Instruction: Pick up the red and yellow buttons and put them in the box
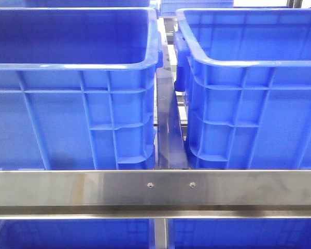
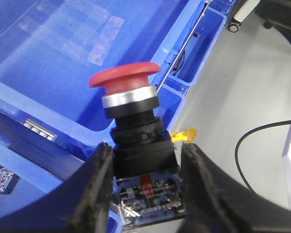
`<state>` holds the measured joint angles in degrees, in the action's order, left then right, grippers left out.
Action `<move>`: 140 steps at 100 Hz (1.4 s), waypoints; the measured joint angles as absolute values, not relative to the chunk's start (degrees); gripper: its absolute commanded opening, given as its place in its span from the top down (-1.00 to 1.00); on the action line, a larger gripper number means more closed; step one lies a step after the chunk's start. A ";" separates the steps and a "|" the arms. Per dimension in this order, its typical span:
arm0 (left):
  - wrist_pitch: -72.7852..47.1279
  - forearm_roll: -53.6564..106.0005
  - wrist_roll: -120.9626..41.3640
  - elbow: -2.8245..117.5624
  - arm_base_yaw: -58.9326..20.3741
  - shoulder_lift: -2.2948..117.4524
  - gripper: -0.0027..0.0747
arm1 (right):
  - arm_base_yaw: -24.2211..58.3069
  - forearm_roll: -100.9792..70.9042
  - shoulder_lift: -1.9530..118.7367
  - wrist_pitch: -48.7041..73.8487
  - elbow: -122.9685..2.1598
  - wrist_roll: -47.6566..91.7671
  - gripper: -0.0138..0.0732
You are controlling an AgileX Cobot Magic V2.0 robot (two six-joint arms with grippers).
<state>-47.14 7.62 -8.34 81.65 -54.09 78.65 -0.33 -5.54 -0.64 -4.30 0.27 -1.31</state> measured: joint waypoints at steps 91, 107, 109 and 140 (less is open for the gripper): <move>-47.14 7.62 -8.45 81.65 -54.22 78.65 0.98 | -0.33 -22.85 35.87 42.84 -49.52 -1.31 0.83; -47.14 7.62 -8.45 81.65 -54.22 78.65 0.98 | -0.33 -27.55 40.27 43.58 -49.61 -1.31 0.52; -47.14 7.62 -8.45 81.65 -54.22 78.65 0.98 | -0.33 -27.94 40.75 43.70 -49.61 -1.31 0.44; -47.14 7.62 -8.45 81.65 -54.22 78.65 0.98 | -0.33 -35.52 44.79 43.92 -49.61 -1.31 -0.33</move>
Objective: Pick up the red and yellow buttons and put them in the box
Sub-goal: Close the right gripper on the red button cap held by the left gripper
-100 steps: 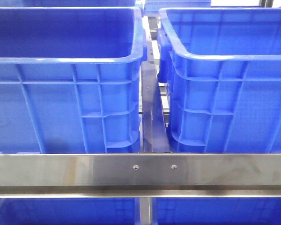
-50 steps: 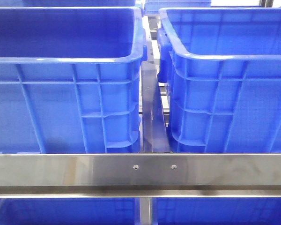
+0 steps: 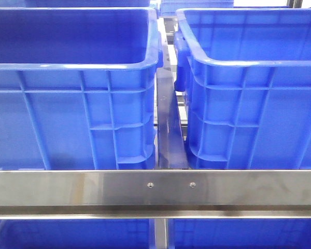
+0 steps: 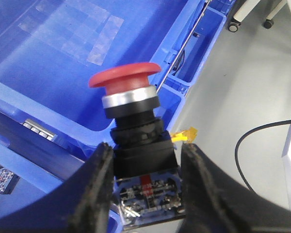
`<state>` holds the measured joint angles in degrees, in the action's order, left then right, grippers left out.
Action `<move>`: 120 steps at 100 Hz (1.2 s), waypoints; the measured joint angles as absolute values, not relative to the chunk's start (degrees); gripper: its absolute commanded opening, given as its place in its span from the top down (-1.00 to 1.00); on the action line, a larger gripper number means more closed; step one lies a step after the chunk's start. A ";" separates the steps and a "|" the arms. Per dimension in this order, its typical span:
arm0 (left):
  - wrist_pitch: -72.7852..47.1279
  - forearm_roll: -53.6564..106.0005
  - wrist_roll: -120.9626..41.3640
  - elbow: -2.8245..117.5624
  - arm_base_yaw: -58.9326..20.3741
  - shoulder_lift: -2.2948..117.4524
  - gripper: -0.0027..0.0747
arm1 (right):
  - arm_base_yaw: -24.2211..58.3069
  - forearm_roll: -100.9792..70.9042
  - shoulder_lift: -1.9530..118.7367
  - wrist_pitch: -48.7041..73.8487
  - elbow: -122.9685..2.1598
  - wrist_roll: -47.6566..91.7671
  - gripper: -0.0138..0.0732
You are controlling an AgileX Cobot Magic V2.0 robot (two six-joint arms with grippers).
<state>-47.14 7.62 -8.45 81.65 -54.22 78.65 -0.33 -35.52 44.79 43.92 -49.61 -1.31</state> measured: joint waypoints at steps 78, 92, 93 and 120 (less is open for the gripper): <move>-47.24 7.62 -8.45 81.65 -54.22 78.65 0.98 | -0.33 -72.37 57.18 52.96 -49.61 29.35 -0.58; -47.24 7.62 -8.45 81.65 -54.22 78.65 0.98 | -0.33 -74.63 58.52 54.60 -49.65 31.26 -0.58; -47.24 7.62 -8.45 81.65 -54.22 78.65 0.98 | -0.33 -74.89 58.64 54.83 -49.65 31.32 -0.58; -47.24 7.62 -8.45 81.65 -54.22 78.65 0.98 | -0.33 -76.51 60.15 57.41 -49.65 32.55 -0.58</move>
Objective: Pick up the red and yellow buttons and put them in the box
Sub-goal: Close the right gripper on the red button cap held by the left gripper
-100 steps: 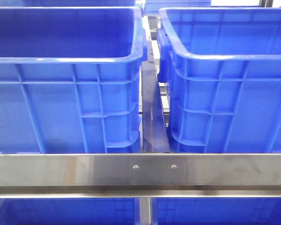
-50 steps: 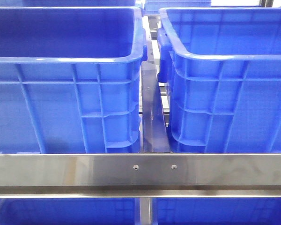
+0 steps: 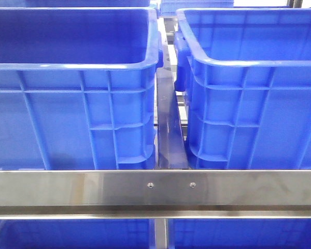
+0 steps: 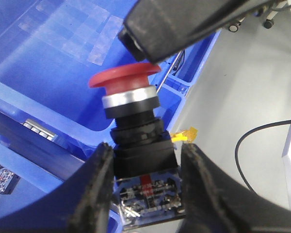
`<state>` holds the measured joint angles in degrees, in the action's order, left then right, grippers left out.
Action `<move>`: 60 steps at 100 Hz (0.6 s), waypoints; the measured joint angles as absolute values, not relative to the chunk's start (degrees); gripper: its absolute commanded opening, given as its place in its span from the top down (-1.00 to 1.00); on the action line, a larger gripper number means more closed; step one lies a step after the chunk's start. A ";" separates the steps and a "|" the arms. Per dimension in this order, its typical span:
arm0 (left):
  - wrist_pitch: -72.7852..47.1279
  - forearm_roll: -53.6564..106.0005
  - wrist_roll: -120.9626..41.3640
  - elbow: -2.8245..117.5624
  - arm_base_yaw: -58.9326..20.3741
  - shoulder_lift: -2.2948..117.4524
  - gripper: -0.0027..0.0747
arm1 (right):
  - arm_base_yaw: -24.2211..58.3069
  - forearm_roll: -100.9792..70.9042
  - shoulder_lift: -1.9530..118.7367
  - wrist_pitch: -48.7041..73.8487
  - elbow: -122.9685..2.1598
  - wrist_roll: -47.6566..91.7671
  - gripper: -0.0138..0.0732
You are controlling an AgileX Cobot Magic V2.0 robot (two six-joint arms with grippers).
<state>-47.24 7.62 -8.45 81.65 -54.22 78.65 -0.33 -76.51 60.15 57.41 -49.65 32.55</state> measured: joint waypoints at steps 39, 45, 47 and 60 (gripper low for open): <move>-47.24 7.62 -8.45 81.65 -54.22 78.65 0.98 | -0.33 -77.69 60.24 58.37 -49.65 33.90 -0.57; -47.24 7.62 -8.45 81.65 -54.22 78.65 0.98 | -0.33 -78.56 60.37 58.62 -49.65 34.29 -0.57; -47.24 7.62 -8.45 81.65 -54.22 78.65 0.98 | -0.33 -78.67 60.52 58.73 -49.65 34.40 -0.57; -47.24 7.62 -8.45 81.65 -54.22 78.65 0.98 | -0.33 -79.54 62.51 60.46 -49.65 34.74 -0.57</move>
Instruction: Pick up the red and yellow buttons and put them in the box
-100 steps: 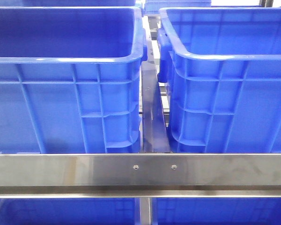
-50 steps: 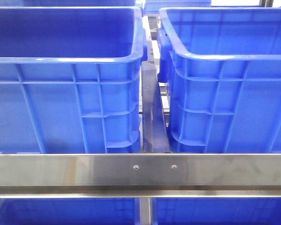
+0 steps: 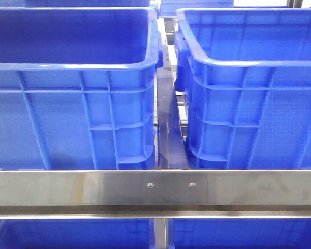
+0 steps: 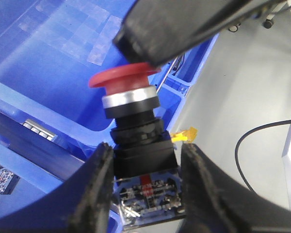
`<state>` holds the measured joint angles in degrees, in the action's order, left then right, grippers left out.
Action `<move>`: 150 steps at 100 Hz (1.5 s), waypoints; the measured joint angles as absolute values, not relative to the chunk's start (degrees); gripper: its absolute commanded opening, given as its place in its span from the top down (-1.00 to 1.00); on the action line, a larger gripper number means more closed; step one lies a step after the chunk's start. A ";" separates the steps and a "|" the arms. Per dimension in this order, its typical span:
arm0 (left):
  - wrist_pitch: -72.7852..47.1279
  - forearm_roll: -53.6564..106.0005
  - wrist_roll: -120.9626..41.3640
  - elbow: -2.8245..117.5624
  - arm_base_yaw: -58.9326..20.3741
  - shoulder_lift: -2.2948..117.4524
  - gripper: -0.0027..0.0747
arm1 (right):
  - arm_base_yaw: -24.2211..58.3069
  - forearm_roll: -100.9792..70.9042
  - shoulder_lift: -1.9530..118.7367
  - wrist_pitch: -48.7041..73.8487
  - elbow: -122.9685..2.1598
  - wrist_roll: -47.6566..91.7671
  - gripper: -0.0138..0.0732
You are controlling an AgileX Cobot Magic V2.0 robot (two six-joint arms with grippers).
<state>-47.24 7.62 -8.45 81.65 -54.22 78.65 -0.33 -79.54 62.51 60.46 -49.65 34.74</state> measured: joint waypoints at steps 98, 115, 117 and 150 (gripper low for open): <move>-47.24 7.62 -8.55 81.65 -54.22 78.65 0.98 | 4.47 -82.85 69.99 67.84 -52.65 38.49 -0.52; -46.88 7.62 -8.55 81.65 -54.22 78.46 0.98 | 5.37 -82.23 70.13 66.31 -53.14 38.53 -0.08; -46.83 7.62 -8.55 81.65 -54.22 78.46 0.98 | 5.37 -81.96 70.13 66.04 -53.14 38.53 -0.01; -46.70 7.62 -8.55 81.65 -54.22 78.33 0.75 | 5.37 -81.31 70.23 65.19 -53.14 38.62 0.38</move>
<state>-46.70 7.62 -8.55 81.65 -54.22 78.33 5.37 -81.31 70.23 65.19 -53.14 38.62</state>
